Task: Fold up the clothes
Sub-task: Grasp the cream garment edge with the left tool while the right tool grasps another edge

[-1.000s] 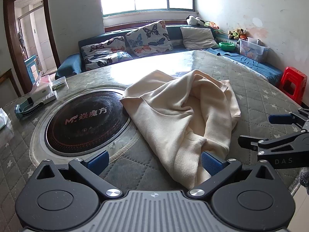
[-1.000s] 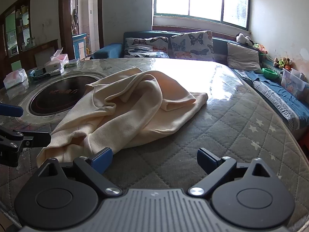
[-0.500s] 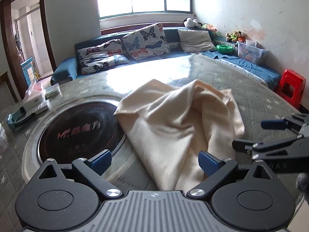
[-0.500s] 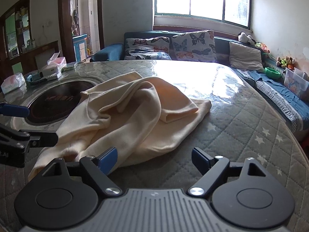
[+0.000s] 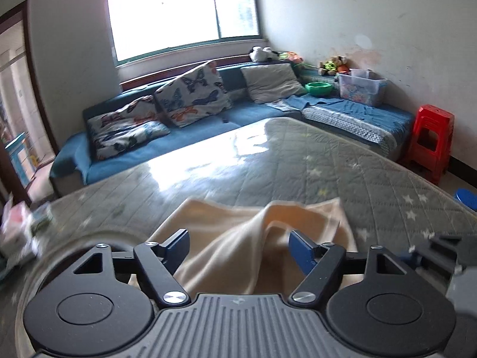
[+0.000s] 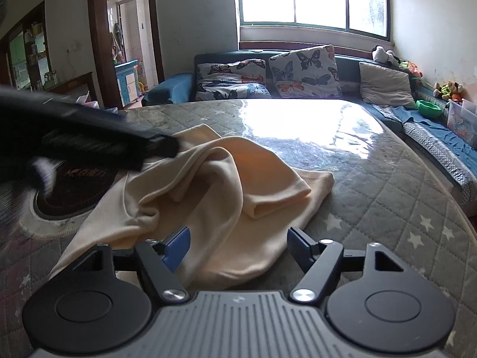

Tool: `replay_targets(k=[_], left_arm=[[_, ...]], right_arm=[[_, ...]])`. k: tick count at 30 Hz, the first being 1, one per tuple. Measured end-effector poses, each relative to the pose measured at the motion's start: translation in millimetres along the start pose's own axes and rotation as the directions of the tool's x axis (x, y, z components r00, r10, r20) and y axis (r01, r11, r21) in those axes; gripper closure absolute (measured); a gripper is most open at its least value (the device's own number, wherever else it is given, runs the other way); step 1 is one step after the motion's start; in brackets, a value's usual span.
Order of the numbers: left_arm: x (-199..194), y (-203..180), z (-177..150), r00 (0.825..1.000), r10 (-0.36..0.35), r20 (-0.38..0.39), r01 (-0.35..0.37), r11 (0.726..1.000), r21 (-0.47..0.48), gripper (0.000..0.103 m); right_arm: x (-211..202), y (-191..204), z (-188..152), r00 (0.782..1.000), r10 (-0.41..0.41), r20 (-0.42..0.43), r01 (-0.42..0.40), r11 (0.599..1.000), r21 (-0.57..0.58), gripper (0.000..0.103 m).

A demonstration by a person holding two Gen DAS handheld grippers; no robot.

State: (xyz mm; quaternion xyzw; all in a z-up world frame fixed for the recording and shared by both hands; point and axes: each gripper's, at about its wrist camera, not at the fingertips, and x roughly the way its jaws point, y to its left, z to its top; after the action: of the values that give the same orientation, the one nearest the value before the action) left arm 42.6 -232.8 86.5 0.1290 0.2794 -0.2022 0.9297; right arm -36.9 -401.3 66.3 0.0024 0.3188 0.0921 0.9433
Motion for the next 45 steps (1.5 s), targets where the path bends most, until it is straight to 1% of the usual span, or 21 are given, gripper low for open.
replay_targets(k=[4,8,10,11,13,14,15,17,20,22,24,26,29,32,36,37,38,40,41,45], left_arm=[[30.0,-10.5,17.9,0.999,-0.027,-0.026,0.028,0.998,0.059,0.032],[60.3,-21.9,25.8,0.994,-0.071,-0.085,0.082,0.989,0.124,0.032],[75.9,-25.3,26.7,0.991,-0.07,-0.116,0.086,0.986,0.141,0.036],[83.0,-25.6,26.2,0.988,-0.075,-0.132,0.093,0.986,0.14,0.043],[94.7,-24.9,24.6,0.984,-0.084,-0.159,0.106,0.985,0.133,0.063],[98.0,-23.1,22.8,0.983,-0.084,-0.162,0.105,0.986,0.127,0.079],[100.0,-20.8,21.2,0.983,-0.083,-0.162,0.103,0.987,0.119,0.092],[96.0,-12.1,18.9,0.988,-0.077,-0.135,0.089,0.992,0.088,0.097],[78.2,5.4,19.0,0.994,-0.077,-0.072,0.078,0.997,0.009,0.099],[63.8,16.6,19.6,0.998,-0.06,-0.026,0.059,0.998,-0.025,0.1],[51.8,26.7,19.8,1.0,-0.018,0.005,0.019,0.999,-0.038,0.1],[40.7,38.8,17.4,0.999,0.031,0.026,-0.029,0.998,-0.057,0.1],[21.6,64.4,12.3,0.995,0.089,0.04,-0.082,0.987,-0.14,0.1],[-4.0,89.8,5.3,0.988,0.137,0.067,-0.119,0.967,-0.224,0.1],[-42.9,118.1,-12.2,0.973,0.214,0.086,-0.178,0.935,-0.306,0.1],[-53.1,124.9,-19.5,0.968,0.236,0.084,-0.198,0.926,-0.323,0.1],[-63.3,131.7,-26.7,0.963,0.258,0.081,-0.217,0.915,-0.339,0.1],[-81.8,144.7,-43.7,0.952,0.298,0.066,-0.254,0.894,-0.369,0.1],[-88.5,150.5,-52.5,0.947,0.316,0.052,-0.274,0.883,-0.38,0.1],[-109.3,171.8,-90.5,0.93,0.368,-0.019,-0.34,0.835,-0.433,0.1]], right_arm=[[7.4,-4.2,3.2,1.0,0.014,0.002,-0.014,1.0,0.0,0.033],[13.9,-9.8,5.0,1.0,0.028,0.0,-0.028,1.0,0.009,0.034],[16.9,-11.2,6.4,0.999,0.033,-0.003,-0.033,0.999,0.015,0.035],[18.1,-12.4,6.4,0.999,0.035,-0.004,-0.035,0.999,0.018,0.035],[19.9,-15.3,6.2,0.999,0.039,-0.005,-0.038,0.999,0.024,0.036],[20.4,-16.2,6.1,0.999,0.04,-0.005,-0.04,0.999,0.026,0.037],[21.6,-17.7,6.5,0.999,0.042,-0.007,-0.042,0.999,0.029,0.038],[23.7,-19.3,9.8,0.999,0.046,-0.009,-0.046,0.998,0.034,0.04],[26.8,-21.4,11.8,0.999,0.039,-0.005,-0.039,0.999,0.016,0.043],[31.2,-21.8,14.3,0.999,0.039,-0.006,-0.039,0.999,0.006,0.045],[38.0,-20.5,17.2,1.0,0.031,-0.007,-0.031,1.0,-0.008,0.046],[44.9,-19.3,20.1,1.0,0.022,-0.008,-0.022,1.0,-0.021,0.049],[51.2,-15.1,24.9,1.0,0.023,-0.009,-0.024,0.999,-0.033,0.056],[55.4,-7.5,29.6,0.999,0.033,-0.007,-0.033,0.998,-0.055,0.062],[66.9,2.5,32.9,0.999,0.045,-0.019,-0.047,0.994,-0.097,0.07],[68.4,4.6,33.3,0.999,0.05,-0.021,-0.052,0.994,-0.1,0.075],[69.9,6.6,33.8,0.998,0.055,-0.022,-0.057,0.993,-0.104,0.085],[66.2,11.1,34.2,0.999,0.051,-0.007,-0.051,0.992,-0.111,0.09],[61.7,11.6,34.0,0.999,0.043,0.006,-0.042,0.993,-0.106,0.095],[33.1,5.9,34.8,0.997,-0.002,0.075,0.007,0.998,-0.067,0.097]])
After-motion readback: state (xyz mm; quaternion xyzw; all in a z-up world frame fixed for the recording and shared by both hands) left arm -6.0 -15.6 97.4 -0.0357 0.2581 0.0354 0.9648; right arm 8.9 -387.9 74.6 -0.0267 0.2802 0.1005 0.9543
